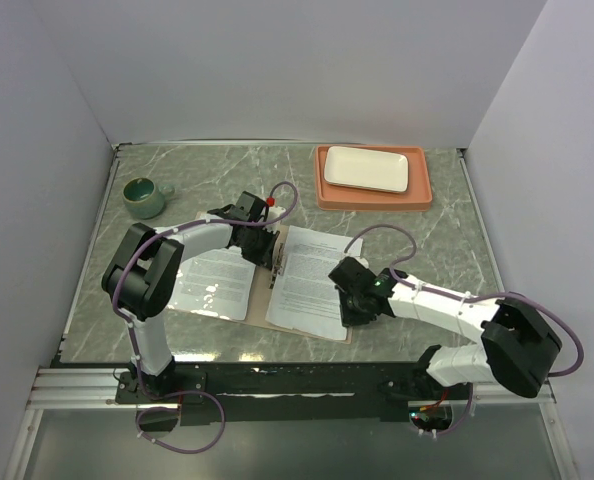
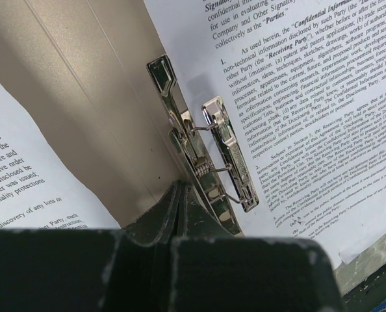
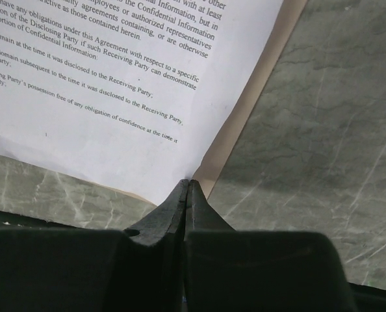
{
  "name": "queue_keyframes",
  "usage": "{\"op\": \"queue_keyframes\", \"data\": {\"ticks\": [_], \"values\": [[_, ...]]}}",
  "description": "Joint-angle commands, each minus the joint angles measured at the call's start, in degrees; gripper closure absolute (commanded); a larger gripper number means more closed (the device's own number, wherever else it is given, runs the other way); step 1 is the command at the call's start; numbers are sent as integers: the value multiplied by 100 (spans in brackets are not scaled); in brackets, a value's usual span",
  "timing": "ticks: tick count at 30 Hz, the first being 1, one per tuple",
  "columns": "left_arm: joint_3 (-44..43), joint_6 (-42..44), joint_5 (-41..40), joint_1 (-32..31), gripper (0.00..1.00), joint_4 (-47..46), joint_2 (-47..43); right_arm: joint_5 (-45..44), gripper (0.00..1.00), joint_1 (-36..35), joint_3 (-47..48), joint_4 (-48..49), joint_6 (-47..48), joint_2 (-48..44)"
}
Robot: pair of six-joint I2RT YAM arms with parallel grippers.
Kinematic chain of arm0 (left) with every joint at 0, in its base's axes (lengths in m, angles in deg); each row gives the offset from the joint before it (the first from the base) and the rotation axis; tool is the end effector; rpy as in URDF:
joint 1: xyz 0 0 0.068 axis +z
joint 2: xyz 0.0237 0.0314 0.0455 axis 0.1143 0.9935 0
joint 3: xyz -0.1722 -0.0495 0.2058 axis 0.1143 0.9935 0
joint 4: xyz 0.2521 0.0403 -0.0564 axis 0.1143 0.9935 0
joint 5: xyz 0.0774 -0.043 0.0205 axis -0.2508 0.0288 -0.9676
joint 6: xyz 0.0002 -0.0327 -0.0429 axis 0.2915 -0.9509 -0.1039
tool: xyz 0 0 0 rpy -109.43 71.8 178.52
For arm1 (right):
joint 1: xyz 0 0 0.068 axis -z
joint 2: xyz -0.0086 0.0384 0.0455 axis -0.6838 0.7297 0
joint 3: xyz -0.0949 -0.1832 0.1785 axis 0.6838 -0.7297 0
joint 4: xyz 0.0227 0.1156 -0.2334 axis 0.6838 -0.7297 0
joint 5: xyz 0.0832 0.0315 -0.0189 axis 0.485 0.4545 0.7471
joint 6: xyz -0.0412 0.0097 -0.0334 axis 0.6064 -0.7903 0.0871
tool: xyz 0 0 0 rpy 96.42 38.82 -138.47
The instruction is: Put the files into the folder
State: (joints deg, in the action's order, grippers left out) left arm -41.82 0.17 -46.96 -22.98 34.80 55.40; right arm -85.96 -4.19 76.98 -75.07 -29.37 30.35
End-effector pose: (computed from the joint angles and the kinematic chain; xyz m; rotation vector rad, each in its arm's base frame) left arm 0.3163 -0.1924 0.1580 0.7130 2.6248 -0.6161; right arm 0.1473 0.1566 0.1721 -0.1916 2.8274 0.2769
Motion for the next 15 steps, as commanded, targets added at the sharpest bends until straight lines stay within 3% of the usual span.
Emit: {"op": "queue_keyframes", "data": {"ticks": [1, 10, 11, 12, 14, 15], "values": [[69, 69, -151, 10, 99, 345, 132, -55, 100, -127, 311, 53, 204, 130], [104, 61, -117, 18, 99, 310, 159, -275, 97, -154, 584, -334, 521, 156], [104, 61, -116, 18, 99, 310, 150, -267, 88, -154, 592, -351, 521, 139], [96, 61, -116, 18, 99, 318, 150, -267, 71, -154, 601, -386, 504, 121], [104, 69, -134, 27, 99, 319, 150, -275, 48, -145, 601, -492, 442, 25], [113, 78, -143, 27, 99, 319, 150, -258, 43, -154, 601, -518, 425, -19]]}}
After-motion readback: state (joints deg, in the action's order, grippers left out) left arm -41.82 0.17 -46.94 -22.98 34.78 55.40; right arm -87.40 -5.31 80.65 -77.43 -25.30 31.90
